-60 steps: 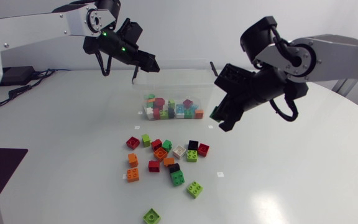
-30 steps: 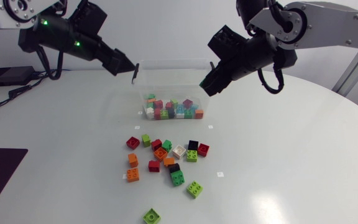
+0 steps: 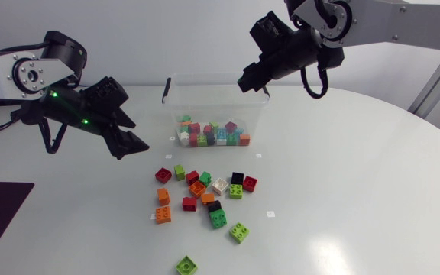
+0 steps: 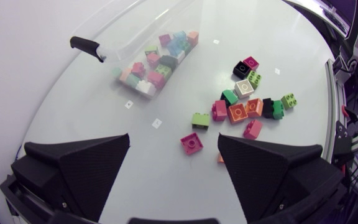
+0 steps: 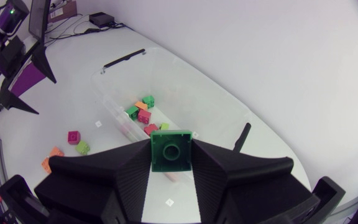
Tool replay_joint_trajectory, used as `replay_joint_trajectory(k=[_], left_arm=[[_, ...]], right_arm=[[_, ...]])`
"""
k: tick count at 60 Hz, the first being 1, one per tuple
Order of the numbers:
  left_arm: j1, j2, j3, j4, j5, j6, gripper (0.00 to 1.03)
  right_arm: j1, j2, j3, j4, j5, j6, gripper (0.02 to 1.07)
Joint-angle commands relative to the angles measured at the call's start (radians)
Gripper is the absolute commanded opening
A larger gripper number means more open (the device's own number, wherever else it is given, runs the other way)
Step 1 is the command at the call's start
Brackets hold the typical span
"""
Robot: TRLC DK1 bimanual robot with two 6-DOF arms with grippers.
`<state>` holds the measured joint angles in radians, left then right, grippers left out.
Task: Place the duplo bricks in the container
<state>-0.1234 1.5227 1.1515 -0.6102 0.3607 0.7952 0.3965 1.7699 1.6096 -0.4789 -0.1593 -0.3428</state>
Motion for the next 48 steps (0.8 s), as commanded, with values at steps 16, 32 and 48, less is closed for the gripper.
replay_joint_trajectory(k=[16,32,48], left_arm=[[0.019,0.021,-0.111,0.021,0.004,0.151,0.99],[0.002,0.093,-0.128,0.035,0.004,0.171,0.99],[-0.016,0.175,-0.124,0.101,-0.019,0.105,0.99]], right_arm=[[-0.002,0.089,0.067,0.135,0.026,0.041,0.26],[-0.004,0.194,0.159,0.166,0.064,0.070,0.39],[0.008,0.194,0.210,0.155,0.112,0.074,1.03]])
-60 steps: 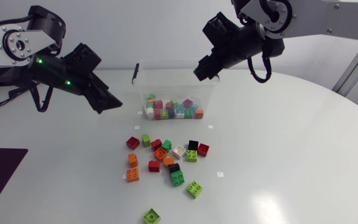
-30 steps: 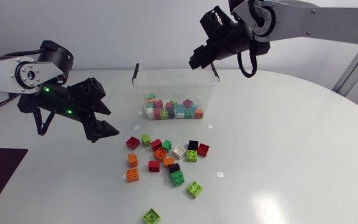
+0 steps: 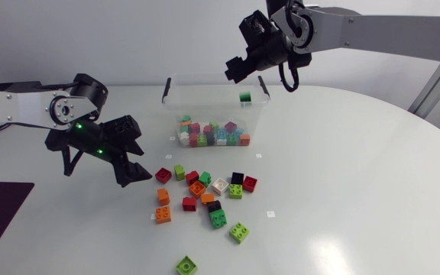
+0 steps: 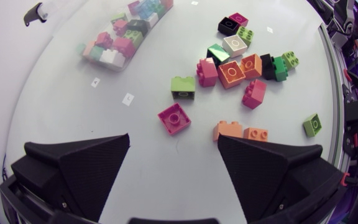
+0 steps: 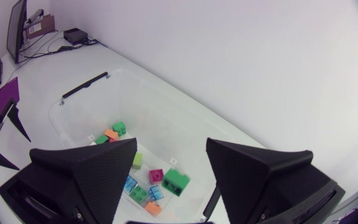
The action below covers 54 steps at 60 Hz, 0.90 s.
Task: Place the duplo bricks in the container
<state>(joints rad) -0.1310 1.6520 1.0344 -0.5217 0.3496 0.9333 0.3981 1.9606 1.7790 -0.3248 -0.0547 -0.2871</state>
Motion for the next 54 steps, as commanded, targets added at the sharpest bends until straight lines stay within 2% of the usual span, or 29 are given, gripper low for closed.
replay_joint_trajectory(k=[1,18,32,43,54], left_arm=[[-0.010,0.052,-0.005,0.017,-0.009,-0.042,0.99],[-0.061,0.154,0.093,0.022,-0.057,-0.269,0.99],[-0.117,0.227,0.165,0.014,-0.155,-0.409,0.96],[-0.136,0.278,0.213,-0.029,-0.216,-0.472,0.91],[-0.145,0.312,0.234,-0.058,-0.221,-0.501,0.83]], right_arm=[[0.007,0.000,0.043,-0.002,0.007,0.020,1.03],[0.010,-0.135,-0.046,-0.045,0.016,0.040,1.03],[0.015,-0.252,-0.181,-0.054,0.023,0.042,1.03],[0.028,-0.338,-0.297,-0.074,0.032,0.037,1.03],[0.047,-0.414,-0.426,-0.072,0.035,0.022,1.03]])
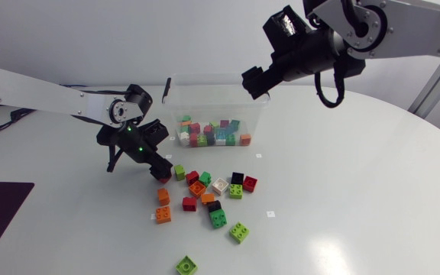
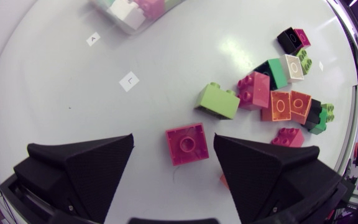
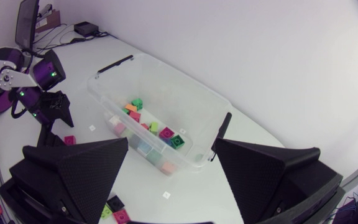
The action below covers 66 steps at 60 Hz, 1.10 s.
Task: Place the duplo bricks in the container
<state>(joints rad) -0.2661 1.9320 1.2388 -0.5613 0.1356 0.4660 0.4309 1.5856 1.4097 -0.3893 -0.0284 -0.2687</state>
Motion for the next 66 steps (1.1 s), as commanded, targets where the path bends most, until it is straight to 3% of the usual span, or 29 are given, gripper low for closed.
replay_joint_trajectory(k=[1,4,6,10,11,12,13,15,34,66], left_arm=[[-0.012,0.033,0.031,-0.023,-0.007,-0.038,0.83],[-0.013,0.042,0.040,-0.028,-0.007,-0.043,0.82],[-0.015,0.048,0.047,-0.034,-0.007,-0.046,0.76],[-0.016,0.059,0.056,-0.045,-0.007,-0.055,0.56],[-0.019,0.064,0.057,-0.046,-0.010,-0.061,0.46],[-0.019,0.064,0.057,-0.046,-0.010,-0.061,0.45],[-0.021,0.068,0.060,-0.048,-0.013,-0.066,0.34],[-0.022,0.070,0.062,-0.051,-0.013,-0.067,0.24],[-0.033,0.076,0.085,-0.160,-0.027,-0.064,0.21],[-0.065,-0.194,0.165,-0.267,-0.027,-0.064,0.21]], right_arm=[[0.016,-0.044,-0.069,-0.006,0.010,0.000,1.03],[0.019,-0.064,-0.107,-0.006,0.010,-0.007,1.03],[0.022,-0.073,-0.126,-0.006,0.010,-0.010,1.03],[0.025,-0.088,-0.167,-0.006,0.010,-0.029,1.02],[0.025,-0.095,-0.184,-0.006,0.010,-0.038,1.02],[0.025,-0.098,-0.193,-0.006,0.010,-0.041,1.02],[0.025,-0.102,-0.206,-0.006,0.007,-0.049,1.02],[0.028,-0.110,-0.229,-0.005,0.002,-0.069,1.02],[0.035,-0.150,-0.376,-0.008,-0.059,-0.176,1.02],[0.039,0.071,-0.437,0.012,-0.082,-0.330,0.99]])
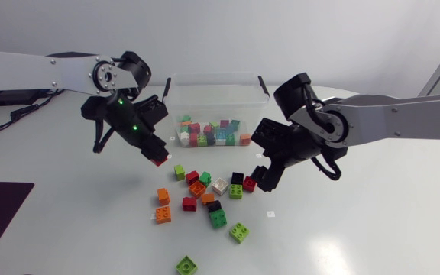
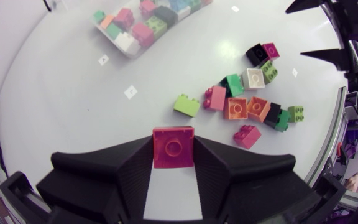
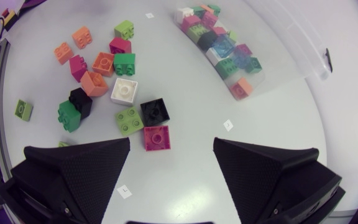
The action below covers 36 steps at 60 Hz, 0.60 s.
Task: Place the duplo bricks in the container
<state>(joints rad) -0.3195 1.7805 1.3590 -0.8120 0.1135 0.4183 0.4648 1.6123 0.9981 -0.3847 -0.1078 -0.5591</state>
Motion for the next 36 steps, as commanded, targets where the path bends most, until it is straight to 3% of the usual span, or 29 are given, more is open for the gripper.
replay_joint_trajectory(k=[1,19,36], left_arm=[[-0.015,-0.053,0.052,-0.016,-0.005,-0.018,0.21],[-0.032,-0.119,0.147,-0.016,0.020,-0.024,0.21],[-0.030,-0.141,0.187,0.068,0.077,-0.046,0.21]], right_arm=[[0.003,0.051,-0.024,0.007,-0.003,-0.042,0.99],[0.011,0.155,0.002,0.033,-0.006,-0.065,0.99],[0.017,0.242,0.040,0.060,-0.027,-0.076,0.96]])
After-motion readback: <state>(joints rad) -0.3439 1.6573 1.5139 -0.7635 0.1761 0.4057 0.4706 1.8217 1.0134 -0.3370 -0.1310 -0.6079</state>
